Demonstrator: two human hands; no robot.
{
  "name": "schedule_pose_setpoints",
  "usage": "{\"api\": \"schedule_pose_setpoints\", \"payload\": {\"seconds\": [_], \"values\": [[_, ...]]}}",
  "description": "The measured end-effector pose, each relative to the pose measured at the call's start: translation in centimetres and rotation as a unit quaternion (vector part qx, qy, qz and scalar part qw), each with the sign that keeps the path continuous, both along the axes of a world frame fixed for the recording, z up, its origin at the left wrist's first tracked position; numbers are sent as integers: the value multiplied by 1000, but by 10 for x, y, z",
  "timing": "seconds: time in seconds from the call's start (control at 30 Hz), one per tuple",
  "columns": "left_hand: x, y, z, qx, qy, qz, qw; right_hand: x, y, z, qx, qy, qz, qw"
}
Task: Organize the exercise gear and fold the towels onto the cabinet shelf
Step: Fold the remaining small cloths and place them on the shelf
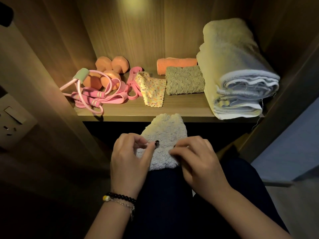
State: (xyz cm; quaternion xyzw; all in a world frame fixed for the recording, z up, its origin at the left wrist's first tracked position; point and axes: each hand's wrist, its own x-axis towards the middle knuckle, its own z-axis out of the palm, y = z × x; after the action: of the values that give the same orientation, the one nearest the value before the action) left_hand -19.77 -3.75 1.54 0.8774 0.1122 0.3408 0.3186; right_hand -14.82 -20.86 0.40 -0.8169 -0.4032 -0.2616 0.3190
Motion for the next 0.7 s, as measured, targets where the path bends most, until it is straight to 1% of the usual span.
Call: {"api": "schedule_pose_setpoints", "payload": {"seconds": [0.03,0.07,0.17,0.23,0.3,0.37,0.43,0.57,0.63,0.7], "values": [[0,1,0,23,-29,-20,999,0,-2,-3,-1,-11,31,999],[-1,2,-1,39,-56,-41,997,-1,-6,-6,8,-1,53,999],[-9,7,-6,49,-95,-111,988,-2,-16,-13,32,56,81,995],[-15,11,-10,50,-80,-153,984,-2,-21,-15,13,73,83,994],[-20,15,-12,38,-45,-188,980,0,-22,-15,-6,82,78,994],[-21,17,-12,28,-13,-205,978,3,-19,-13,-22,71,54,996],[-20,16,-10,20,5,-200,979,4,-16,-10,-30,57,26,998],[-22,8,-5,-23,16,-160,987,4,-10,-3,-30,96,21,995],[-25,5,-7,-72,15,-143,987,5,-11,-2,-30,125,43,991],[-26,2,-7,-133,8,-120,984,7,-12,2,-1,185,71,980]]}}
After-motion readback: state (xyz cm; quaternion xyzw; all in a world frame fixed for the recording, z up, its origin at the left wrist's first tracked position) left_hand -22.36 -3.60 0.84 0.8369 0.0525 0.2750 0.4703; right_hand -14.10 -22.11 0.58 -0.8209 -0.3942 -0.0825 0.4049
